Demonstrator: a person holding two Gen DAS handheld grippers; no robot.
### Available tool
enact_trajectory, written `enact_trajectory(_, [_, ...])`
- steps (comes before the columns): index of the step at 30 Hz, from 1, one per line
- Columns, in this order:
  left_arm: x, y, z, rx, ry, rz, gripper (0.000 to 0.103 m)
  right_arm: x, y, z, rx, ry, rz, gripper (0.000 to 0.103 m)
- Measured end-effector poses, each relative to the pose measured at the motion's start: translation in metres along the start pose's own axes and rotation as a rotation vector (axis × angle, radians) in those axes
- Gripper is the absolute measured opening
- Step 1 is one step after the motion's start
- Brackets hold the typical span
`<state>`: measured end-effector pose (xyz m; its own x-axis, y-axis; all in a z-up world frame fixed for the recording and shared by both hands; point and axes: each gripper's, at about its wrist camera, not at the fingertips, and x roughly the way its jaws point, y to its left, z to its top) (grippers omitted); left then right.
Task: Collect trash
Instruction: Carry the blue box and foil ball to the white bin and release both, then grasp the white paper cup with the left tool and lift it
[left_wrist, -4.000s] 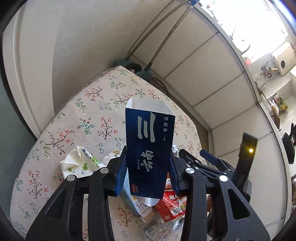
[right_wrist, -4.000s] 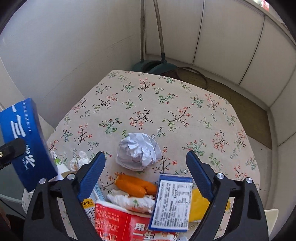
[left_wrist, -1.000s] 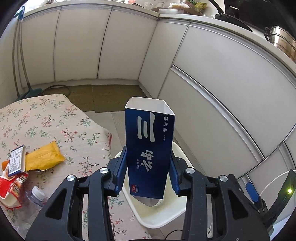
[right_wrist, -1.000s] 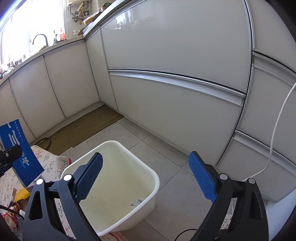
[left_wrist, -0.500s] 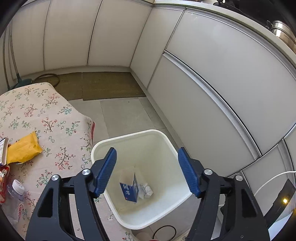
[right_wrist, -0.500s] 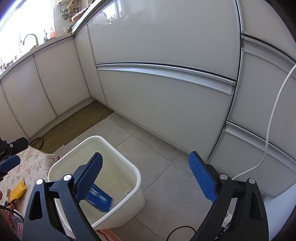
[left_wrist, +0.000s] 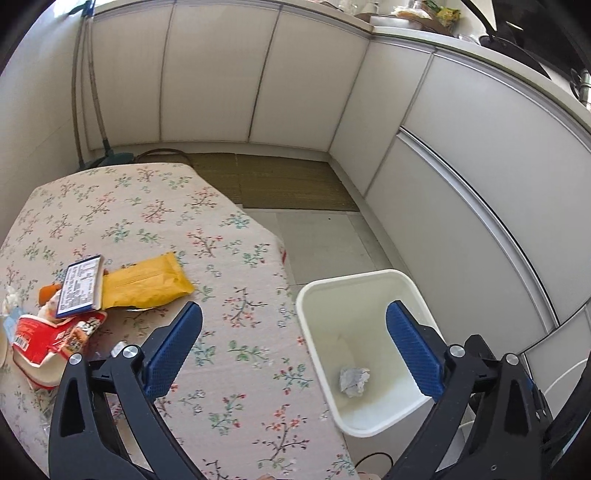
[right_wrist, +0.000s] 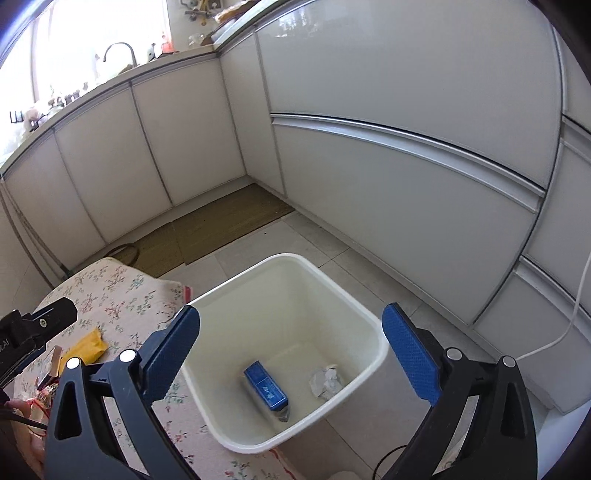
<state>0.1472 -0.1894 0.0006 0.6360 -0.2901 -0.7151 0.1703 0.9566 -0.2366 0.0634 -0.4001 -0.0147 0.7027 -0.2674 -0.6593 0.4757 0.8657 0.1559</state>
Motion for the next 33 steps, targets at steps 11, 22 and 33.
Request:
enact_trajectory(11, [-0.031, 0.101, -0.006, -0.144, 0.013, 0.131, 0.096, -0.004, 0.105, -0.022, -0.135, 0.080, 0.125, 0.096])
enact_trajectory(22, [-0.070, 0.188, -0.017, -0.247, 0.001, 0.233, 0.096, -0.032, 0.197, -0.050, -0.281, 0.022, 0.217, 0.096])
enact_trajectory(33, [-0.098, 0.274, -0.032, -0.388, 0.010, 0.332, 0.096, -0.054, 0.279, -0.074, -0.423, -0.004, 0.282, 0.096])
